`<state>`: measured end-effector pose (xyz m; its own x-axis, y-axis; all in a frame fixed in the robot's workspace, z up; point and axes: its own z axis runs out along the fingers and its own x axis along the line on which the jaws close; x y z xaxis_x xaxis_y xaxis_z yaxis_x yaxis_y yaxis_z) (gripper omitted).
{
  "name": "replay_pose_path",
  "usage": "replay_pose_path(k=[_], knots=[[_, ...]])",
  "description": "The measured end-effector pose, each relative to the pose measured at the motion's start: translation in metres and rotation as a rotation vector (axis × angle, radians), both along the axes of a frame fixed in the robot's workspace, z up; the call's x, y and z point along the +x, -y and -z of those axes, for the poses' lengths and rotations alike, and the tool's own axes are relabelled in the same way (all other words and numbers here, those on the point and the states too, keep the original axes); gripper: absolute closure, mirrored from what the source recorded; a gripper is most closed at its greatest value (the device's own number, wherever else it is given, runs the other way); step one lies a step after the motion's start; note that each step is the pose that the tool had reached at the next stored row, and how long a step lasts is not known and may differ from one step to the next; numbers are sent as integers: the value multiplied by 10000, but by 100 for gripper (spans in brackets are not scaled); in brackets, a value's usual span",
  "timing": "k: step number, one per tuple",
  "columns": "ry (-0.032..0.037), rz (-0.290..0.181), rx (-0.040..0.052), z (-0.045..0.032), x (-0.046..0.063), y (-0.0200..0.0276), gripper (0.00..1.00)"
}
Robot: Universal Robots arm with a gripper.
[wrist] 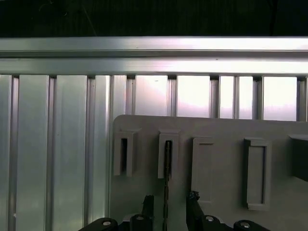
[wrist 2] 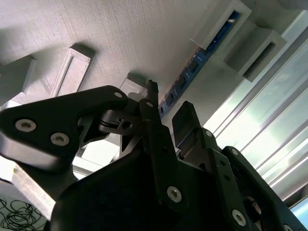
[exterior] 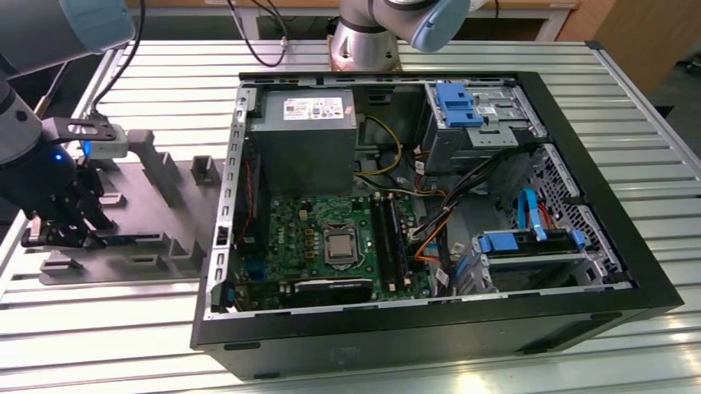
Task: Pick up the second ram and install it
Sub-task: 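Pick up the second ram and move it above second insertion slot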
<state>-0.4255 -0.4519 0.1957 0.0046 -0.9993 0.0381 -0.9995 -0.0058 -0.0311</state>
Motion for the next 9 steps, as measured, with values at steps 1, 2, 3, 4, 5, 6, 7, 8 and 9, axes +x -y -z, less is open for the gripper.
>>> replay_pose_path(k=[1,2,3,4,5,6,7,8,9], knots=[[0,2,0,2,0,0,60],[2,7,0,5,-1,1,60],[2,10,1,8,0,4,60],[1,12,0,11,0,7,60],[1,13,0,15,0,8,60],[1,13,0,18,0,10,60],[-1,13,-2,18,0,10,60],[-2,13,-2,18,0,10,60],[-2,13,-2,20,0,10,62]])
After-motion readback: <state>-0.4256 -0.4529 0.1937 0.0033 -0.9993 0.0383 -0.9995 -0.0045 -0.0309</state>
